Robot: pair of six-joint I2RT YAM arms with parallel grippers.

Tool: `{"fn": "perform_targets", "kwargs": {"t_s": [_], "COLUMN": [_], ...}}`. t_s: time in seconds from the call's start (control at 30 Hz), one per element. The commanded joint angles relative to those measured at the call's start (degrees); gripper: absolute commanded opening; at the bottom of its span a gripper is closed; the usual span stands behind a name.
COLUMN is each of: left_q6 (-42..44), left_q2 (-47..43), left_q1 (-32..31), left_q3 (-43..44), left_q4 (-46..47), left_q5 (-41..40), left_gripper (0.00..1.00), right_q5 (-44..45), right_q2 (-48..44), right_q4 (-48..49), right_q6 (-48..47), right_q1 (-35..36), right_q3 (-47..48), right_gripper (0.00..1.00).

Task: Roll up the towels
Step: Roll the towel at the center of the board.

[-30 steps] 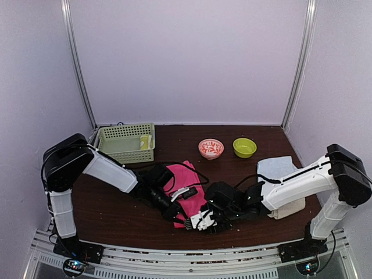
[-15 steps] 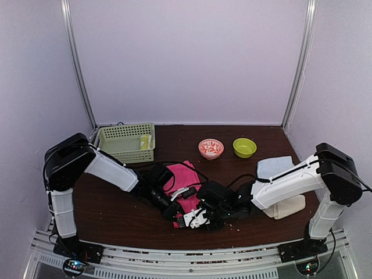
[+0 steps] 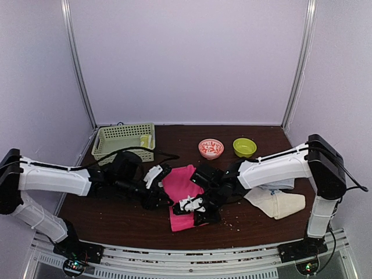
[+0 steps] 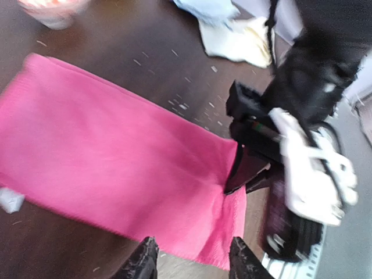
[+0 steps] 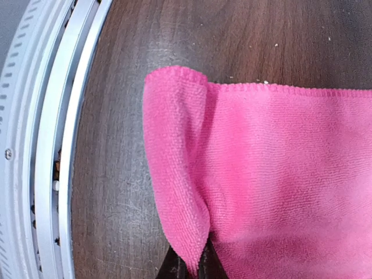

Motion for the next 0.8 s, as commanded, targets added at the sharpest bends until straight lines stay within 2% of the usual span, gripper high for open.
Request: {"fn": "perform_targets", "kwargs": {"t_s": [0.0, 0.1, 0.17, 0.23, 0.33, 0.5, 0.63, 0.77], "left_q6": [-0.85, 3.20, 7.17, 11.08, 17.00, 22.46, 25.43, 27.86], "left_q2": [-14.23, -19.25, -18.39, -16.42, -13.44, -1.52, 7.23, 15.12], "left_q1": [-1.01, -1.92, -3.51, -7.40, -16.20, -21.33, -21.81, -21.81], "left_q3": [-7.21, -7.97, -4.14, 0.73, 4.62, 11.04, 14.59, 17.77], "left_q4": [7.59, 6.07, -0.89, -8.10, -11.03, -13.67, -13.59, -14.65], "left_q5": [-17.71, -20.39, -24.31, -30.68, -37.78, -35.18, -33.24, -34.90], "left_gripper": [0.46, 0.53, 0.53, 0.52, 0.52, 0.51, 0.49, 0.46], "right_q5": [-12.65, -15.30, -17.28, -18.63, -17.63, -17.32, -16.88, -17.26], "right_q2": [7.08, 13.40, 18.79, 23.59, 29.53, 31.46, 31.22, 31.10], "right_q4": [-12.75, -20.21, -23.78, -27.44, -32.90, -32.25, -32.14, -32.02], "right_q6": [4.63, 5.12, 5.86, 6.86, 5.69, 6.28, 6.18, 6.14], "right_q1": [-4.99, -7.97, -10.15, -11.84, -12.54, -12.74, -12.71, -12.70], "right_q3": [7.19, 14.34, 18.48, 22.37, 27.17, 27.34, 27.28, 27.21], "right_gripper": [0.00, 0.00, 0.00, 0.00, 0.00, 0.00, 0.00, 0.00]}}
